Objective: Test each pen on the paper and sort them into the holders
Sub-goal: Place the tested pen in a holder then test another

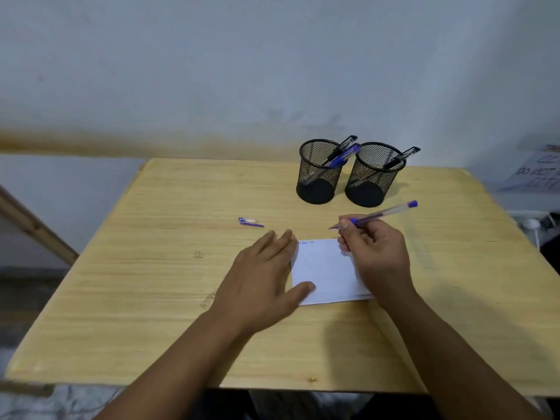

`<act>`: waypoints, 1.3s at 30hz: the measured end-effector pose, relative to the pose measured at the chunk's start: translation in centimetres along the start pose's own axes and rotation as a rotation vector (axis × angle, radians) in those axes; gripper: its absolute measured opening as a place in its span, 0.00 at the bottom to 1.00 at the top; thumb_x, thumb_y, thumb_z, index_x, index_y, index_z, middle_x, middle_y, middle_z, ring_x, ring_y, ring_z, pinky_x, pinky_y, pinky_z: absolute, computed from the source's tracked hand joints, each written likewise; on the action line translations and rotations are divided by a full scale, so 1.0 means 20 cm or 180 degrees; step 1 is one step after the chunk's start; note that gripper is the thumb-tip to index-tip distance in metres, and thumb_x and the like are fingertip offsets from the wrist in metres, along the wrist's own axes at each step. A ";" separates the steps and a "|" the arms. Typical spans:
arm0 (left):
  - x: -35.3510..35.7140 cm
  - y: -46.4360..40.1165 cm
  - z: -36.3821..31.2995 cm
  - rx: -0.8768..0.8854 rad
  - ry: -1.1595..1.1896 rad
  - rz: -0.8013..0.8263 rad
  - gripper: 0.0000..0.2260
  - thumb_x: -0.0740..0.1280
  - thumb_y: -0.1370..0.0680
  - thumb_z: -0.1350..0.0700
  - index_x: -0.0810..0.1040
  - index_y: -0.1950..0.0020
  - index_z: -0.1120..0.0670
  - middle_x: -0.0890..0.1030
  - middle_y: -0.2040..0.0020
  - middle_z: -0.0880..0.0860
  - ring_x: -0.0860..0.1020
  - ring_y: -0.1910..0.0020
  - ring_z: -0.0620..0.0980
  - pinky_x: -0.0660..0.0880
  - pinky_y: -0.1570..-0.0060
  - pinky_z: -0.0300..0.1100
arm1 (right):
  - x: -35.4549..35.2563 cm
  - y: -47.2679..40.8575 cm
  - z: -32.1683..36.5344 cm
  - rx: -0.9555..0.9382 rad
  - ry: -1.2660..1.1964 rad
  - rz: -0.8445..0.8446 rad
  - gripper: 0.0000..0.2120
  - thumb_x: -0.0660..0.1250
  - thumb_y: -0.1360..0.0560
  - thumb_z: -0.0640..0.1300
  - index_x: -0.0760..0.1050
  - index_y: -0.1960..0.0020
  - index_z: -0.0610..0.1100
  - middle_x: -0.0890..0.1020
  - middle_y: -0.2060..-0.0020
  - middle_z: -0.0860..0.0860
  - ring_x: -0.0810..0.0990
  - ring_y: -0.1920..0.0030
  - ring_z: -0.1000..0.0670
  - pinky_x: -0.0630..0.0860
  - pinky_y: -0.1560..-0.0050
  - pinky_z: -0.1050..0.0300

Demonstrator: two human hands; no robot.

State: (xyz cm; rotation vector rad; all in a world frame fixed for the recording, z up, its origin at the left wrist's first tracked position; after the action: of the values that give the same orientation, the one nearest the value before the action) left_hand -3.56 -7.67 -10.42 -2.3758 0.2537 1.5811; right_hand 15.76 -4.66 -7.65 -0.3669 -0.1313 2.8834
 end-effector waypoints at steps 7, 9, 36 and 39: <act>0.02 0.01 0.00 -0.0112 -0.0278 0.0101 0.37 0.54 0.25 0.31 0.56 0.21 0.47 0.53 0.20 0.43 0.47 0.21 0.47 0.53 0.26 0.47 | 0.08 -0.04 -0.05 0.0019 0.0708 0.0213 0.05 0.71 0.26 0.42 0.81 0.50 0.46 0.84 0.60 0.54 0.83 0.59 0.56 0.80 0.53 0.65; 0.02 0.00 0.00 -0.0121 -0.0270 0.0109 0.37 0.54 0.26 0.31 0.56 0.21 0.47 0.53 0.20 0.43 0.47 0.21 0.46 0.52 0.25 0.47 | 0.09 -0.06 -0.05 -0.0065 0.0900 0.0216 0.05 0.73 0.27 0.42 0.80 0.51 0.46 0.84 0.60 0.52 0.82 0.59 0.58 0.78 0.55 0.70; -0.01 -0.01 -0.01 -0.0120 -0.0056 0.0066 0.38 0.58 0.28 0.31 0.61 0.22 0.49 0.57 0.21 0.44 0.50 0.22 0.45 0.50 0.24 0.44 | 0.14 -0.05 -0.06 -0.0047 0.1471 0.0164 0.08 0.70 0.25 0.50 0.78 0.52 0.45 0.79 0.62 0.57 0.77 0.63 0.62 0.70 0.59 0.71; -0.01 -0.01 -0.01 -0.0127 -0.0045 0.0050 0.38 0.58 0.28 0.31 0.62 0.22 0.49 0.59 0.21 0.44 0.52 0.22 0.46 0.53 0.24 0.45 | 0.15 -0.04 -0.06 -0.0047 0.1513 0.0182 0.09 0.70 0.25 0.50 0.78 0.52 0.45 0.79 0.63 0.57 0.76 0.63 0.62 0.70 0.60 0.73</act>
State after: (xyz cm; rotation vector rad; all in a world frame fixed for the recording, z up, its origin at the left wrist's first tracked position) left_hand -3.48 -7.59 -10.18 -2.3973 0.2405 1.6241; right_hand 13.47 -3.06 -9.35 -1.0544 -0.0594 2.7576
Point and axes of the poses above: each hand's wrist, its own y-axis away from the middle knuckle, its own x-axis out of the palm, z = x × y, the point moved 5 cm from there along -y, towards the middle knuckle
